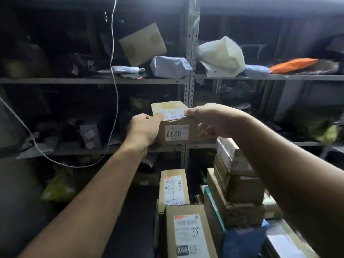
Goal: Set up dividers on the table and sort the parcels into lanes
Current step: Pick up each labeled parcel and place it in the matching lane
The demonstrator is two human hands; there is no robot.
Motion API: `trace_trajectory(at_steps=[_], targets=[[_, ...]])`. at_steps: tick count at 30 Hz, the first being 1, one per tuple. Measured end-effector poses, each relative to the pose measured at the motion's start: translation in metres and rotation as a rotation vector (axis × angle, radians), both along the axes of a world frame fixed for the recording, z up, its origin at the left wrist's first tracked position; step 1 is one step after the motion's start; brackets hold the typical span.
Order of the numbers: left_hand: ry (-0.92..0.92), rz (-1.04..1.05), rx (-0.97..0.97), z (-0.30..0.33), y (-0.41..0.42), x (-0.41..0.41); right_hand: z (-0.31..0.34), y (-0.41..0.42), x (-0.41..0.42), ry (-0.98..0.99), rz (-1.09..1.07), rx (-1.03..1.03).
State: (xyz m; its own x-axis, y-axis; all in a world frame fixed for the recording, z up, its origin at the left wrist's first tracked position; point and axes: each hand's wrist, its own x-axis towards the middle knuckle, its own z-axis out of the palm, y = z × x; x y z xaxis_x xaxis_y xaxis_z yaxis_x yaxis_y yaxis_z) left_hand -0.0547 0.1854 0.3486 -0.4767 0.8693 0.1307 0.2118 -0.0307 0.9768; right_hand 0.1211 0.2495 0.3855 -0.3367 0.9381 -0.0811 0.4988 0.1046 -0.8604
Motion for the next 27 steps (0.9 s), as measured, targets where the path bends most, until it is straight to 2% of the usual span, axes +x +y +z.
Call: trace_trajectory(at_steps=[5,13,20,27], targets=[[0.094,-0.067,0.021,0.026,0.019,0.078,0.021,0.016,0.090,-0.073,0.060,0.014],[0.081,-0.151,0.039,0.037,0.057,0.233,0.029,0.041,0.252,-0.058,0.002,0.007],[0.166,-0.172,-0.031,0.003,0.096,0.351,-0.003,0.055,0.366,-0.099,-0.161,-0.041],[0.113,-0.273,-0.151,-0.068,0.132,0.427,-0.067,0.076,0.431,-0.115,-0.254,-0.088]])
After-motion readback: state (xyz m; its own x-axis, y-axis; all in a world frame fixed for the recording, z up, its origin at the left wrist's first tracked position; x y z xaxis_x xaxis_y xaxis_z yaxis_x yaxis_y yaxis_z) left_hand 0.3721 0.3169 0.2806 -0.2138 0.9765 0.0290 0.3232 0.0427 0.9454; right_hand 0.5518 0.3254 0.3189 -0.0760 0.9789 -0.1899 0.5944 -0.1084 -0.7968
